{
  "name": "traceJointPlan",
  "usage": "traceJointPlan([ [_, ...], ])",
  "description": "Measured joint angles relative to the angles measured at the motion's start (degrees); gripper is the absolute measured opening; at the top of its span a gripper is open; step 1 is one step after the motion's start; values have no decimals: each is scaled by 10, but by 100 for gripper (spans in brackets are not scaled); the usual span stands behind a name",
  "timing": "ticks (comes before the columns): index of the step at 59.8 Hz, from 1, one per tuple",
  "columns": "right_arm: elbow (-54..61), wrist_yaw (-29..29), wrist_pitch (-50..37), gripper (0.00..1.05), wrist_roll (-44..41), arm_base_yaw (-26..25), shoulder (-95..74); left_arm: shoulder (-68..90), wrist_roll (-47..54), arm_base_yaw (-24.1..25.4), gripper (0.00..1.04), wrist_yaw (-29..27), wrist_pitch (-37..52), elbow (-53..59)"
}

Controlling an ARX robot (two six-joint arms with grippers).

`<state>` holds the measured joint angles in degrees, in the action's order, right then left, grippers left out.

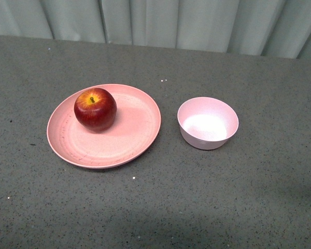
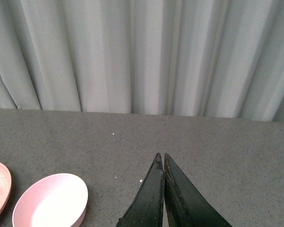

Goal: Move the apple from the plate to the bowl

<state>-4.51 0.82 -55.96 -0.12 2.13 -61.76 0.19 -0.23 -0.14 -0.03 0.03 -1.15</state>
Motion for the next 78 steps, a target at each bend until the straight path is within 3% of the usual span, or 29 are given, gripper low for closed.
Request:
traceJointPlan([
  [8, 14, -4, 44, 1, 0, -20, 63, 0, 0, 0, 98, 0, 0, 0],
  [38, 42, -7, 256, 1, 0, -20, 310, 0, 0, 0, 98, 0, 0, 0],
  [78, 42, -7, 419, 1, 0, -20, 478, 0, 0, 0, 98, 0, 0, 0],
])
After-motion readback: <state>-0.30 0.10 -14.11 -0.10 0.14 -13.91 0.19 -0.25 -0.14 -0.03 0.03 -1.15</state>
